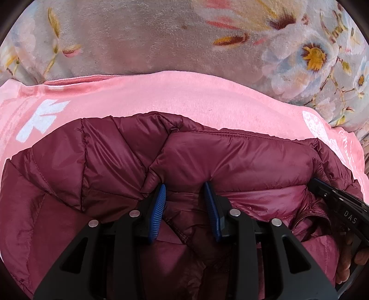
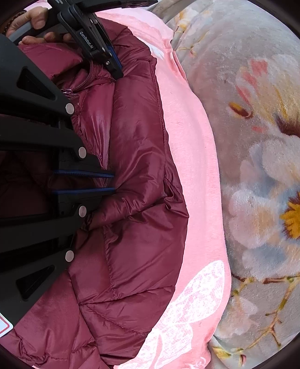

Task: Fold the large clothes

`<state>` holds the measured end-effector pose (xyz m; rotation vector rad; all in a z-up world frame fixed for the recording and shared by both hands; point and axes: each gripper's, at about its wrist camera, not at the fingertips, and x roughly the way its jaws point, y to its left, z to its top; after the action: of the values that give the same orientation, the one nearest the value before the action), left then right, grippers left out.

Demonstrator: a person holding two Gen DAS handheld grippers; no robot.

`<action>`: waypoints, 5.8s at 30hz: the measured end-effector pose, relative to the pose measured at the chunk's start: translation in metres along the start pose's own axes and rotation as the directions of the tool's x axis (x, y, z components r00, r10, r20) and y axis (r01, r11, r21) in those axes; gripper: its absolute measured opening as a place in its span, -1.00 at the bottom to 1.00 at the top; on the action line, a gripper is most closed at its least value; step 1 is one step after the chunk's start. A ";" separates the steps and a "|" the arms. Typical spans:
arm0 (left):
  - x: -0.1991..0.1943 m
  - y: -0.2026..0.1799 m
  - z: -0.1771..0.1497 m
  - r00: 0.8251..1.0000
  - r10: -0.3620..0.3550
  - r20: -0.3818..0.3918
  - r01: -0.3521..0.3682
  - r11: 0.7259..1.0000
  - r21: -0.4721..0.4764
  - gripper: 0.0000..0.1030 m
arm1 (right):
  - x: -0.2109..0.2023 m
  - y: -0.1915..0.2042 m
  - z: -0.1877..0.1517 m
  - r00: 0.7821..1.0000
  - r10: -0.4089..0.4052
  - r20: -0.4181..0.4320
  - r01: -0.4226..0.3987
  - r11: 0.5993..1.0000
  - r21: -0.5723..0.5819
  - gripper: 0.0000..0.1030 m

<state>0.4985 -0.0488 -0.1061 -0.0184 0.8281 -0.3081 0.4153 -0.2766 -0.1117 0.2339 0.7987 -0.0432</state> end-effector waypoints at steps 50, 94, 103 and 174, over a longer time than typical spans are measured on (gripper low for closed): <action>-0.418 0.116 -0.297 0.981 -0.175 0.086 0.193 0.936 -0.296 -0.89 | -0.429 -0.067 -0.319 0.978 0.155 0.138 -0.186 0.950 0.252 -0.95; -0.215 0.116 -0.143 0.994 0.069 -0.083 -0.085 0.975 -0.207 -0.70 | -0.210 -0.070 -0.125 0.998 -0.017 -0.056 0.031 0.965 0.259 -0.85; -0.225 0.104 -0.116 0.995 0.098 -0.032 -0.101 0.988 -0.115 -0.74 | -0.267 -0.078 -0.104 0.984 -0.081 0.160 0.030 0.954 0.298 -1.00; -0.133 -0.023 -0.150 0.998 0.061 -0.033 -0.059 0.996 0.068 0.60 | -0.119 0.068 -0.138 0.993 0.101 -0.061 -0.094 0.991 0.096 -1.00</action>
<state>0.2986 -0.0186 -0.1086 0.0745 0.8515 -0.2803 0.2438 -0.1852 -0.1066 0.3633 0.8506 0.0198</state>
